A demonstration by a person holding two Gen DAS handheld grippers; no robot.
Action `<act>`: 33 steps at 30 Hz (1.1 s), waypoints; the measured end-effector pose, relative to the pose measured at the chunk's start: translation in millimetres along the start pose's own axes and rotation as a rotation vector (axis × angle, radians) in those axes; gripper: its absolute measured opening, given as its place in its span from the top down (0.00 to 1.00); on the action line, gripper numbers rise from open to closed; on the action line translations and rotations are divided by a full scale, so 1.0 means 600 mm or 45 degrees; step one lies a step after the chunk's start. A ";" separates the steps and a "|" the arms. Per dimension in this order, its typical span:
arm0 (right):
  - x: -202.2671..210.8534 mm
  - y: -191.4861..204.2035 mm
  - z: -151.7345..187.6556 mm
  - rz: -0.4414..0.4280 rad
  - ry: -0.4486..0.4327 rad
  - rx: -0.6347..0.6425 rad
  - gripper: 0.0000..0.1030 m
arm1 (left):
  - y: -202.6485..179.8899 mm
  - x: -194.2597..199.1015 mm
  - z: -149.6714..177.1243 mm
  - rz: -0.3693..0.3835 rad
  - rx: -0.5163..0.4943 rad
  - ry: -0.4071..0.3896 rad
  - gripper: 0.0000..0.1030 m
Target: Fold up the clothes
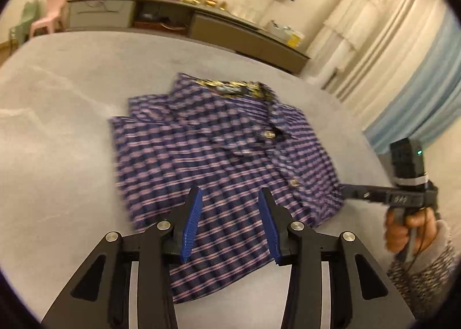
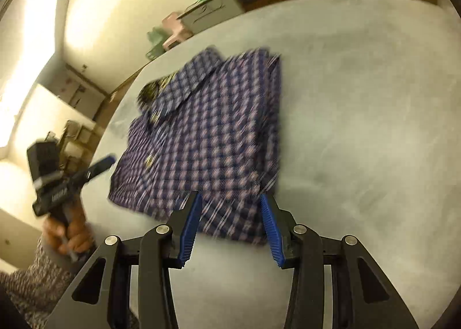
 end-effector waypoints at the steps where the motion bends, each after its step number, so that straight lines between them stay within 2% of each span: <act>1: -0.010 0.006 0.001 -0.003 0.002 0.014 0.57 | -0.006 -0.009 -0.002 0.003 -0.009 0.015 0.58; 3: -0.032 0.011 0.001 0.004 -0.027 0.040 0.60 | -0.017 -0.022 -0.004 0.003 -0.026 0.036 0.58; 4: -0.034 0.012 0.002 0.013 -0.048 0.044 0.67 | -0.022 -0.026 -0.004 0.000 -0.035 0.040 0.58; 6: -0.040 0.015 0.001 0.026 -0.087 0.036 0.74 | -0.031 -0.032 -0.006 0.008 -0.043 0.047 0.58; 7: -0.034 0.019 0.003 0.026 -0.092 0.034 0.85 | -0.033 -0.033 -0.007 0.018 -0.042 0.046 0.58; 10: -0.031 0.028 0.018 0.060 -0.071 0.065 0.96 | -0.035 -0.045 -0.015 0.023 -0.040 0.061 0.58; 17: -0.024 0.067 0.065 0.153 -0.095 0.061 0.97 | -0.029 -0.067 -0.017 0.014 -0.032 0.102 0.57; 19: -0.010 0.084 0.042 0.177 -0.133 0.065 0.97 | -0.032 -0.075 -0.027 0.011 -0.044 0.119 0.57; 21: 0.027 0.098 0.043 0.167 -0.240 0.073 0.98 | -0.037 -0.080 -0.044 -0.002 -0.068 0.127 0.57; 23: 0.021 0.075 0.075 0.245 -0.230 0.004 0.98 | -0.038 -0.086 -0.059 -0.005 -0.066 0.139 0.57; 26: -0.016 0.047 0.113 0.252 -0.150 -0.071 0.98 | -0.036 -0.093 -0.068 -0.008 -0.060 0.147 0.57; 30: -0.025 0.048 0.111 0.263 -0.129 -0.067 0.98 | -0.037 -0.083 -0.047 0.025 -0.026 0.143 0.57; 33: -0.019 0.048 0.116 0.269 -0.127 -0.069 0.98 | -0.020 -0.056 -0.032 0.009 0.015 0.118 0.57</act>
Point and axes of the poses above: each gripper's, at about its wrist camera, not at the fingertips, and x roughly against the way its jaws point, y to its left, z to its underside, the point moved 3 cm from there along -x, roughly the way its jaws point, and after that the axes turned 8 degrees about z, right-handed, at the moved point
